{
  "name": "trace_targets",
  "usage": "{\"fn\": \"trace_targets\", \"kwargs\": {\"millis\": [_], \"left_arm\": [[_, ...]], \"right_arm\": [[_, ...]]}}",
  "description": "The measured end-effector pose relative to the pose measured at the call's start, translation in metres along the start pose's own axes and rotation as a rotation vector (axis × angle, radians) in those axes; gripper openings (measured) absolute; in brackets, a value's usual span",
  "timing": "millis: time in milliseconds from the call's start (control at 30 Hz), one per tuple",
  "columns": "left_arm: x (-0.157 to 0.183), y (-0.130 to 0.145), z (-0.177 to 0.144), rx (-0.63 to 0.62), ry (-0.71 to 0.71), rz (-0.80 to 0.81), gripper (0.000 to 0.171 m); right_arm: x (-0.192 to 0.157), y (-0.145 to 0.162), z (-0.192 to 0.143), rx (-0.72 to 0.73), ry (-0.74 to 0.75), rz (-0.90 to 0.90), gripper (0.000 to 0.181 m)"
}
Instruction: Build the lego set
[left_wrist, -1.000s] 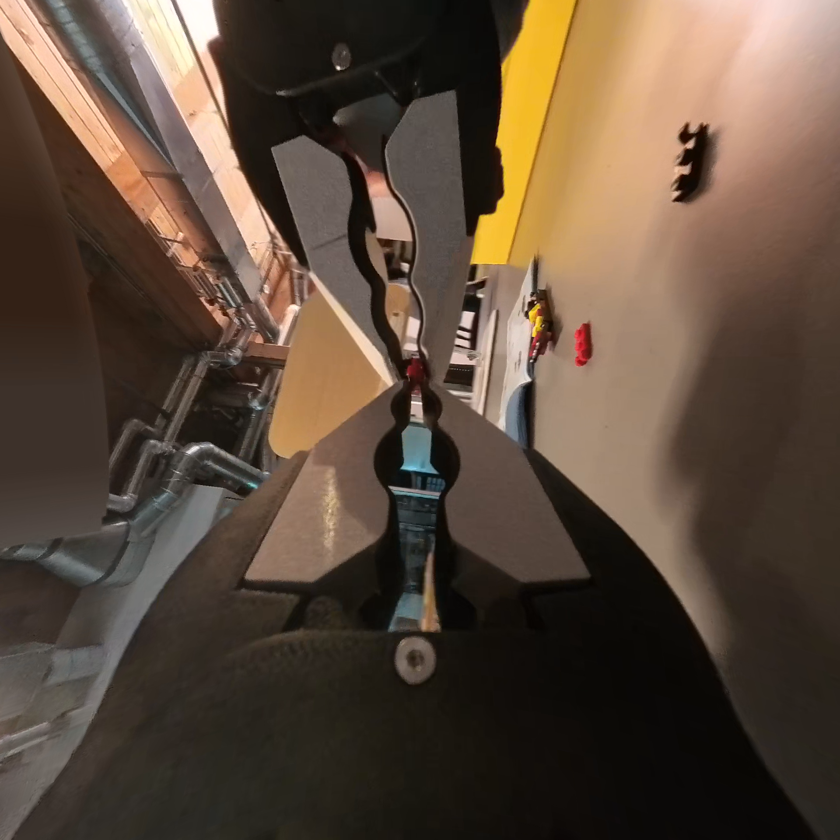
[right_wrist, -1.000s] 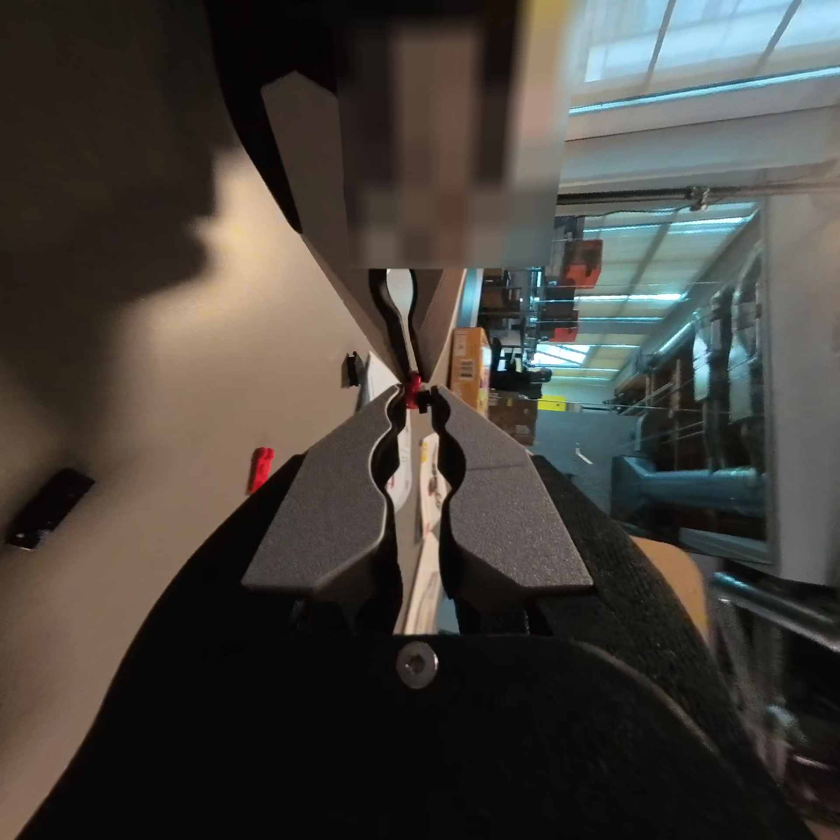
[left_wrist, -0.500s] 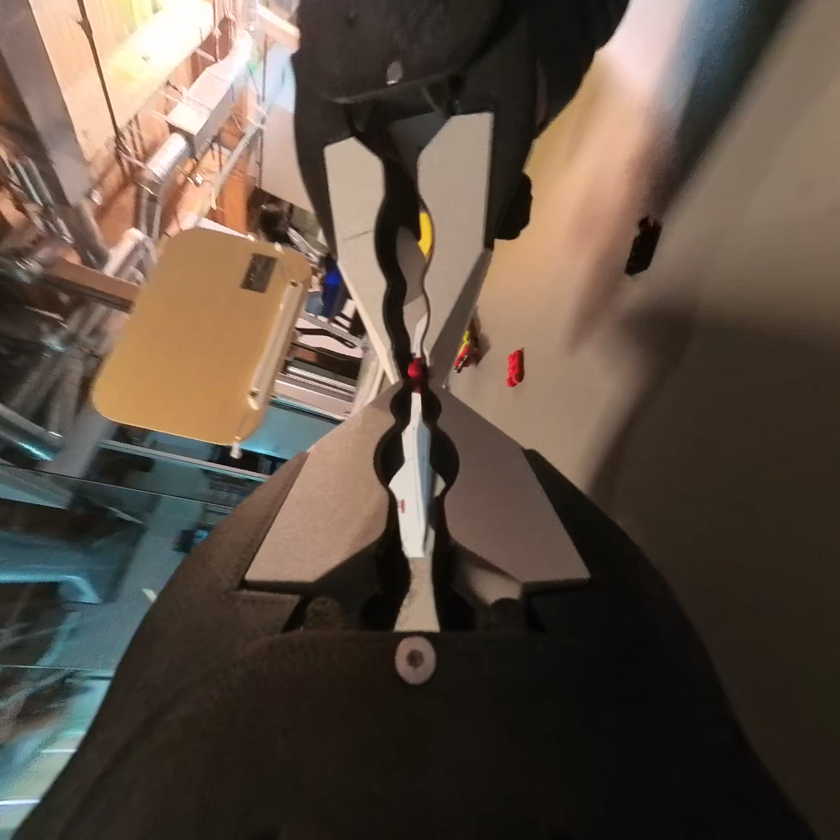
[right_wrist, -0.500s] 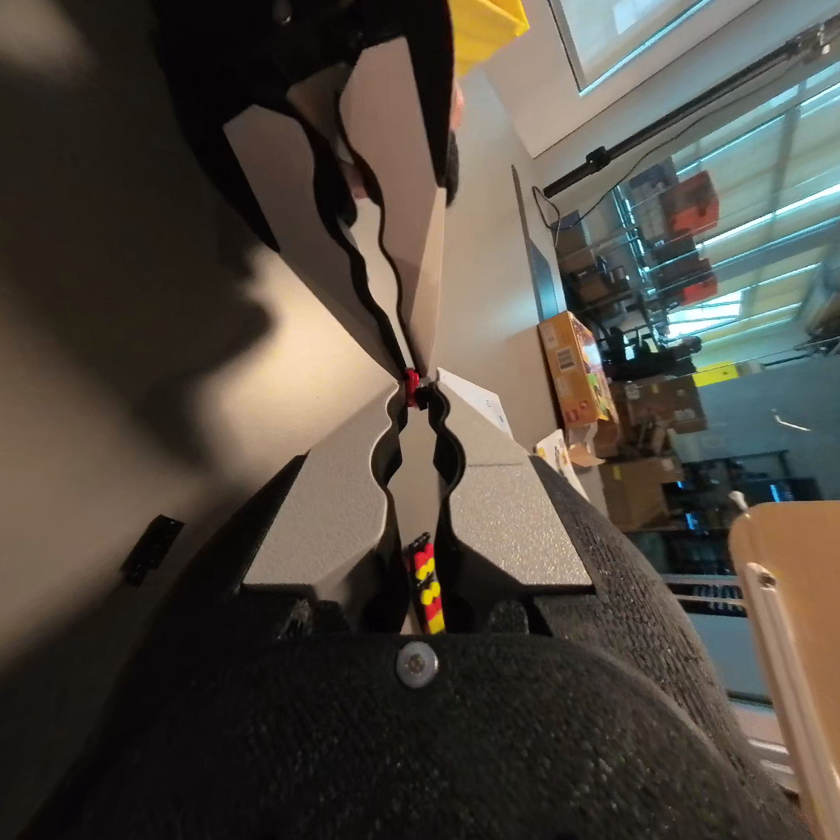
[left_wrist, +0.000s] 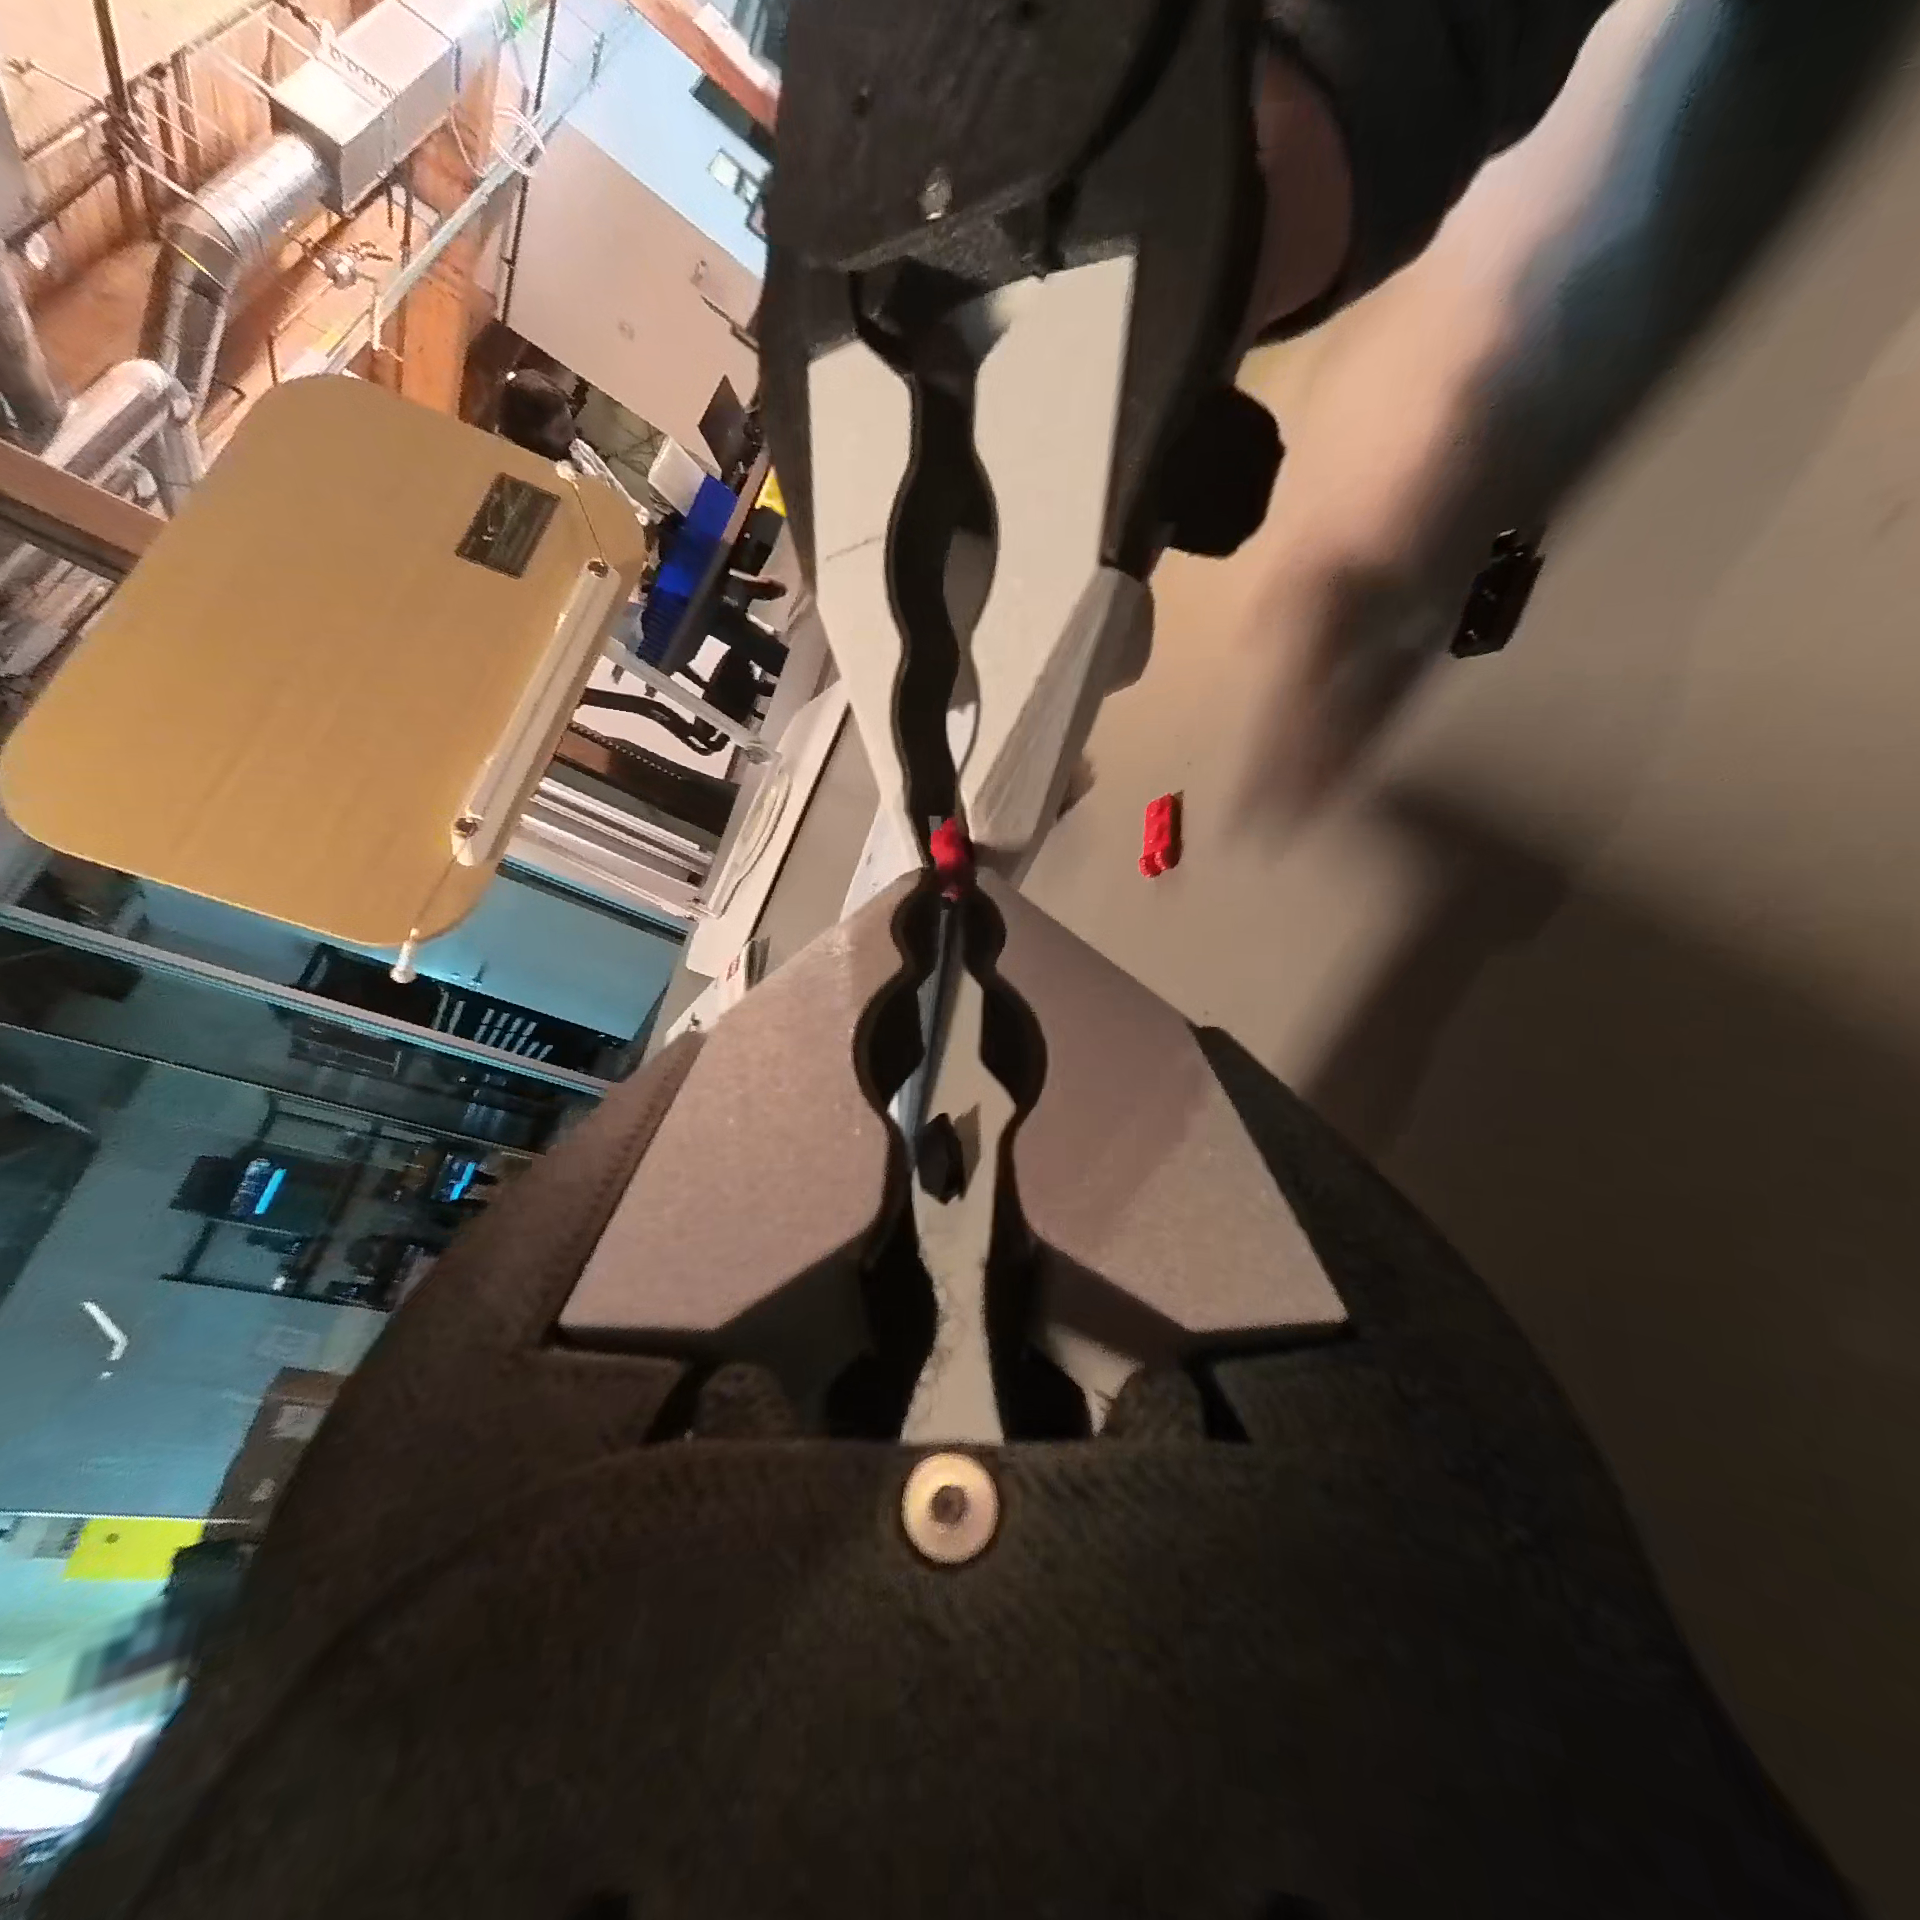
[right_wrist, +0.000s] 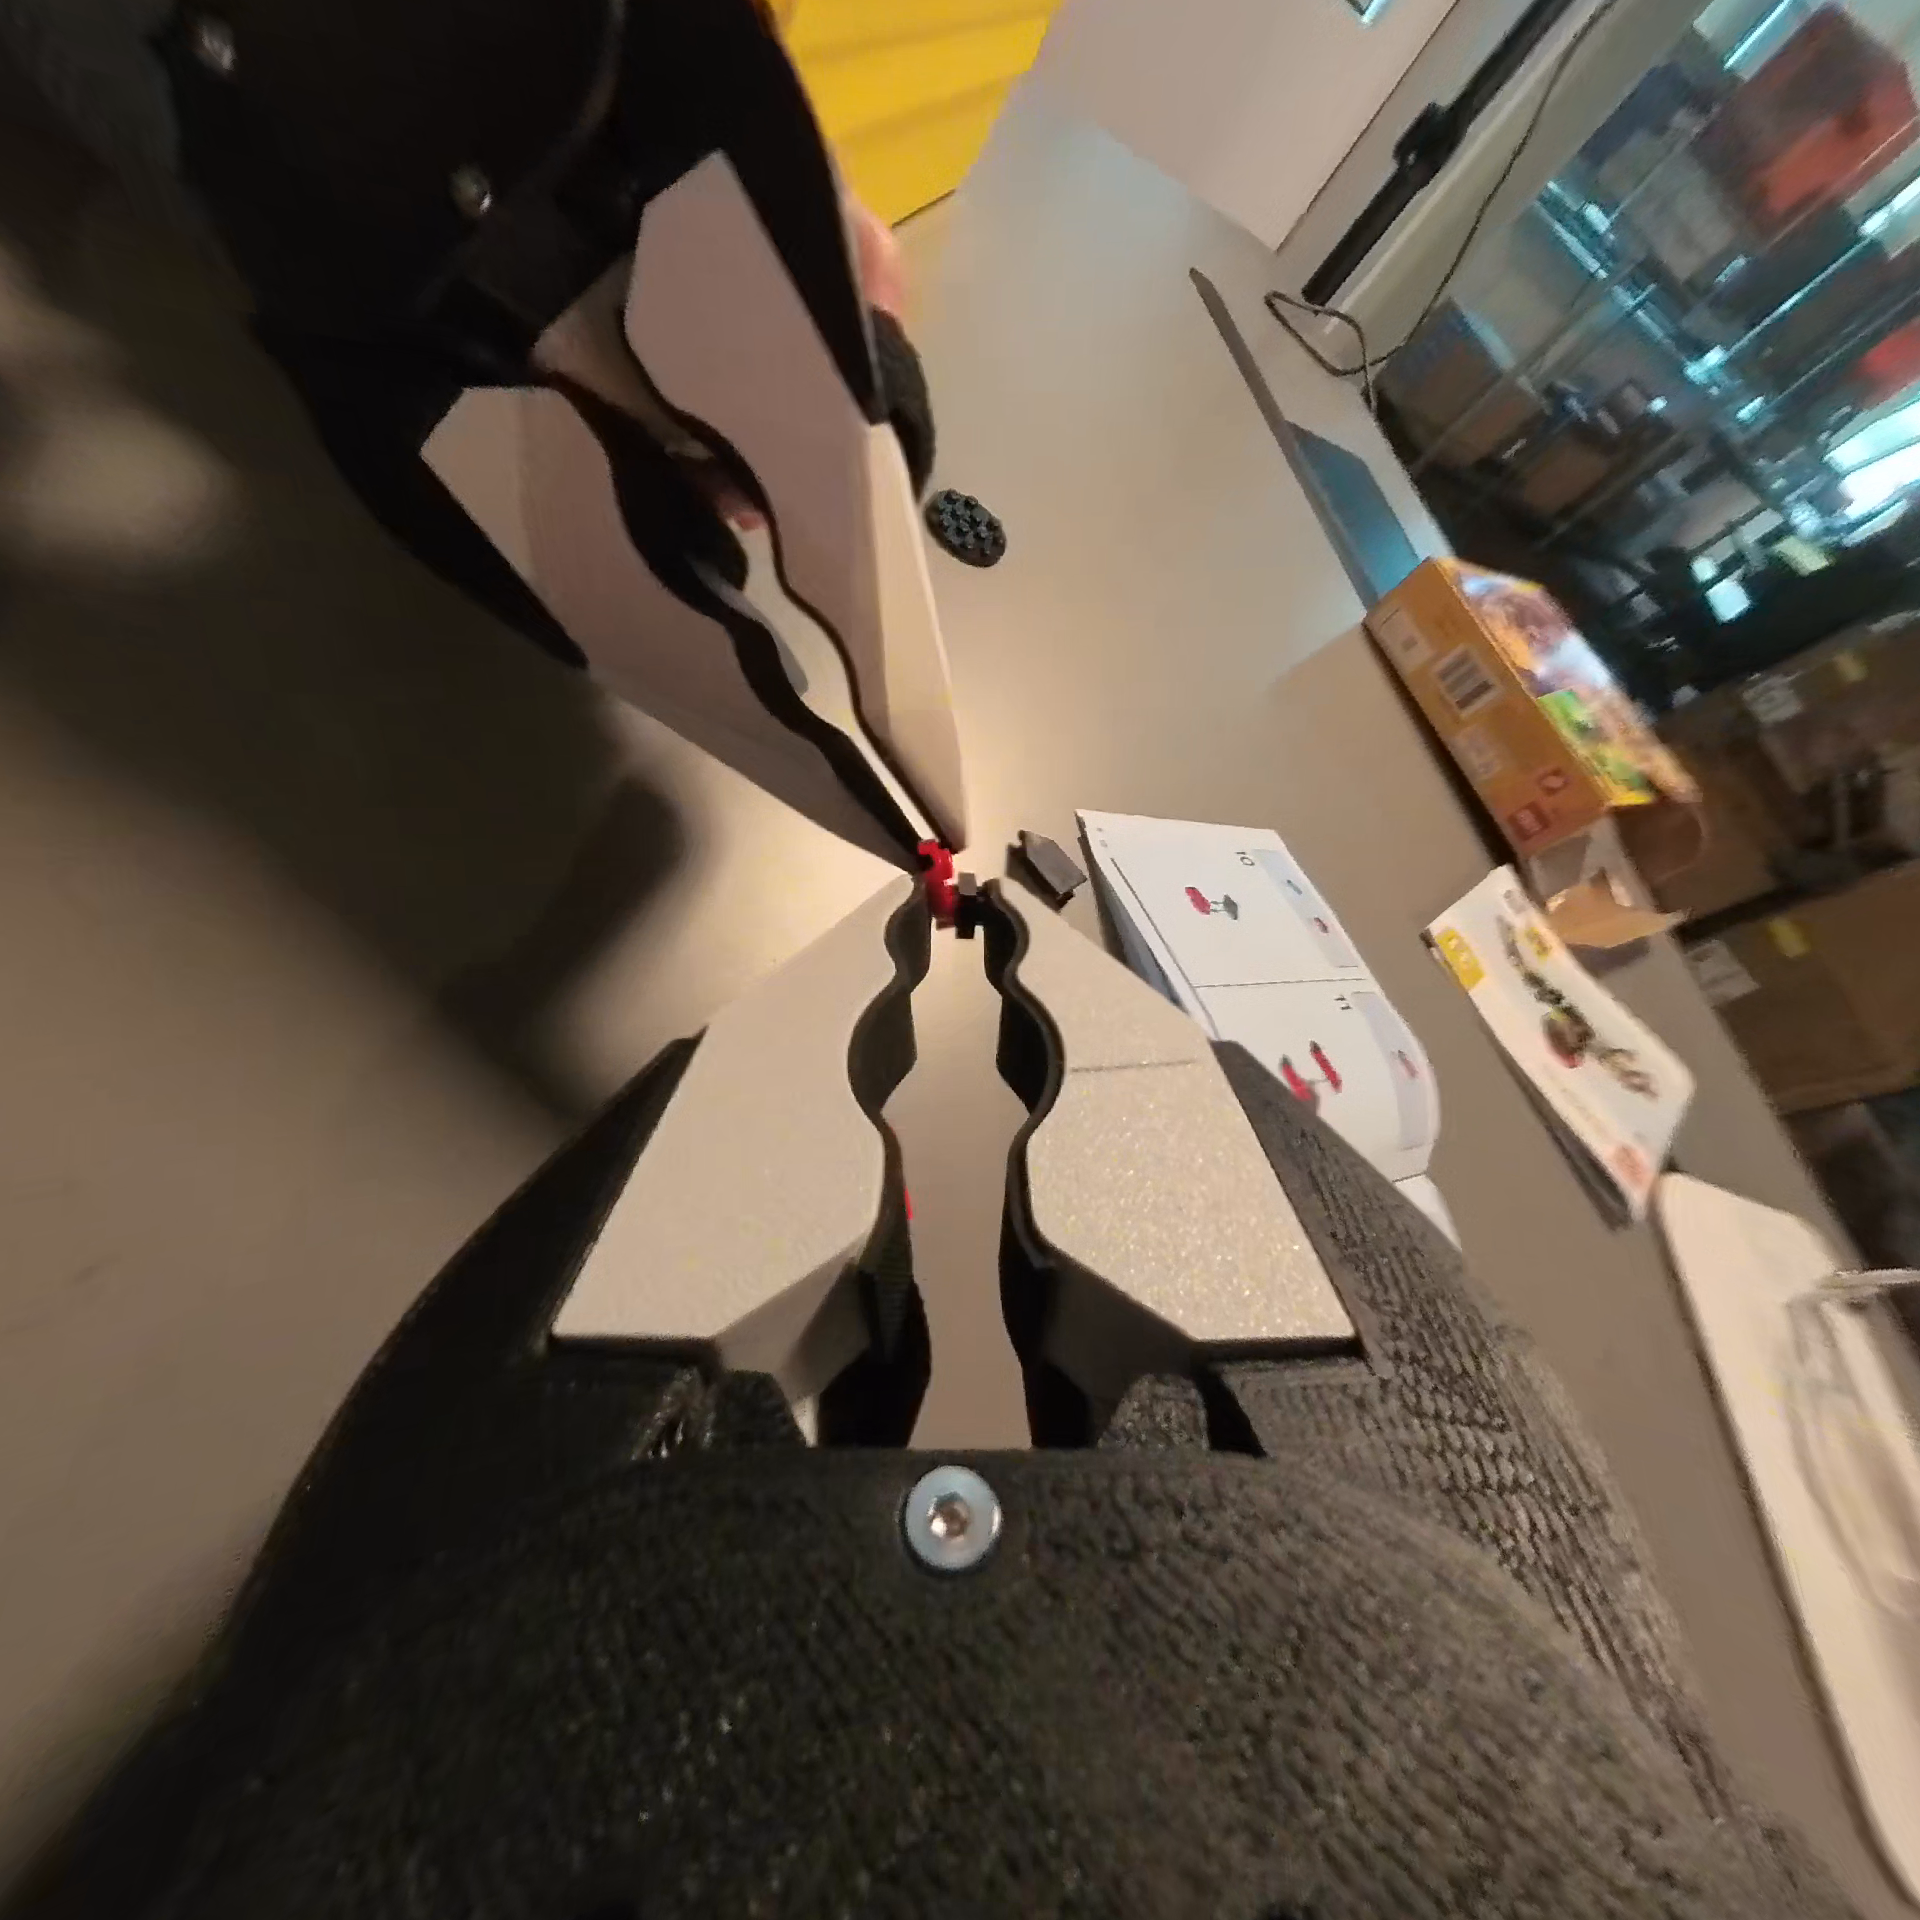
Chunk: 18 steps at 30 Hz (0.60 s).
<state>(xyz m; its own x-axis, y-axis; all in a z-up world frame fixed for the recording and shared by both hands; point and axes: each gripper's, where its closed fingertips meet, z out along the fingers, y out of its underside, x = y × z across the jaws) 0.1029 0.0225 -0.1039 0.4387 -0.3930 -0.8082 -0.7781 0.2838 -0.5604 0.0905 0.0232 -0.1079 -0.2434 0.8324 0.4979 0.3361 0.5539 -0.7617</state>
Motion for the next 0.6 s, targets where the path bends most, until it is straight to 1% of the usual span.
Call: {"fn": "trace_targets", "kwargs": {"millis": [233, 367, 500, 533, 600], "left_arm": [[0.005, 0.001, 0.001, -0.008, 0.026, -0.012, 0.003], [0.007, 0.003, 0.001, -0.027, 0.033, -0.011, 0.003], [0.008, 0.003, 0.001, -0.029, 0.054, -0.047, 0.003], [0.010, 0.003, 0.001, -0.033, 0.056, -0.035, 0.003], [0.011, 0.003, 0.001, -0.036, 0.053, -0.010, 0.003]], "right_arm": [[-0.002, 0.004, 0.000, -0.046, 0.062, -0.211, 0.007], [-0.001, 0.006, 0.001, -0.077, 0.098, -0.254, 0.007], [-0.002, 0.008, 0.002, -0.102, 0.140, -0.356, 0.006], [-0.003, 0.009, 0.001, -0.106, 0.139, -0.357, 0.006], [-0.004, 0.009, 0.001, -0.092, 0.119, -0.299, 0.006]]}}
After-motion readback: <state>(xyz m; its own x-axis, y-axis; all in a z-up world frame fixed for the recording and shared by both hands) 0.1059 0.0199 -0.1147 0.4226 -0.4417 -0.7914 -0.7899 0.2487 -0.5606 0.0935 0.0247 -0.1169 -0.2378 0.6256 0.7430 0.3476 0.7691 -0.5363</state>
